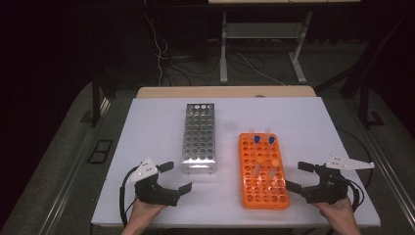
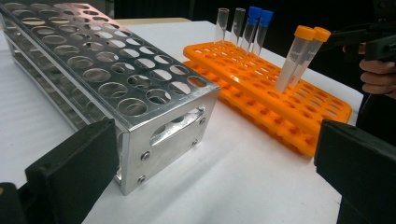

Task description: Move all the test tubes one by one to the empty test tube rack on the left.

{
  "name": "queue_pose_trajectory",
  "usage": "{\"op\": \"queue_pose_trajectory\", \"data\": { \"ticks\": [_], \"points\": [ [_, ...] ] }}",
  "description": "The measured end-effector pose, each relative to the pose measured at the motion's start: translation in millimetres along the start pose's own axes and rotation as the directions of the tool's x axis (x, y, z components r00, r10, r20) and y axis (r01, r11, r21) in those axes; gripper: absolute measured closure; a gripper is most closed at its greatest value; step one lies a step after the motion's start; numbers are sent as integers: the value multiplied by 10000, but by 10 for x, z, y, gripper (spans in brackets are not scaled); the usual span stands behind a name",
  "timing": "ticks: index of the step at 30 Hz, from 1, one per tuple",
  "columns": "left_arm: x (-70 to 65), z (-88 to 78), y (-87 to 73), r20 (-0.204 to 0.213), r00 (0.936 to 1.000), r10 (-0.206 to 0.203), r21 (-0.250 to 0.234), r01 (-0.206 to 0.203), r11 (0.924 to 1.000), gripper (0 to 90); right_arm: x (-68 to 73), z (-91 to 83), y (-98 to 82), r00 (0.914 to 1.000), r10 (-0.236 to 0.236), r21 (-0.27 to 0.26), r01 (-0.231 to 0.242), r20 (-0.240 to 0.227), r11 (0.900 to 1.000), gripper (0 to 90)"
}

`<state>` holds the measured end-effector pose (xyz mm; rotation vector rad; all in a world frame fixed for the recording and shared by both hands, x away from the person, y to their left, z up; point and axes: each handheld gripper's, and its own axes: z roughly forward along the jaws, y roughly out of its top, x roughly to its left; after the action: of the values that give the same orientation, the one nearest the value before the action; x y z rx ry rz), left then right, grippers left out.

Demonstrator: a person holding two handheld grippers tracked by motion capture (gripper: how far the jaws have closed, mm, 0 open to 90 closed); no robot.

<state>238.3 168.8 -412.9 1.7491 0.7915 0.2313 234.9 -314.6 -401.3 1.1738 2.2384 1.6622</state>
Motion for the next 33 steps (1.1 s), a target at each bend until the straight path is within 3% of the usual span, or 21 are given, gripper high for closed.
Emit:
{"op": "queue_pose_trajectory", "data": {
  "ticks": [21, 33],
  "points": [
    [12, -5, -2, 44, 10000, -82, 47, 82, 10000, 0, 0, -58, -16, 9996, 122, 213, -128, 270, 9997, 4],
    [6, -1, -10, 88, 9999, -125, 81, 124, 9999, 0, 42, -34, 42, 9993, -147, 798, 119, 339, 9967, 4]
  ]
}}
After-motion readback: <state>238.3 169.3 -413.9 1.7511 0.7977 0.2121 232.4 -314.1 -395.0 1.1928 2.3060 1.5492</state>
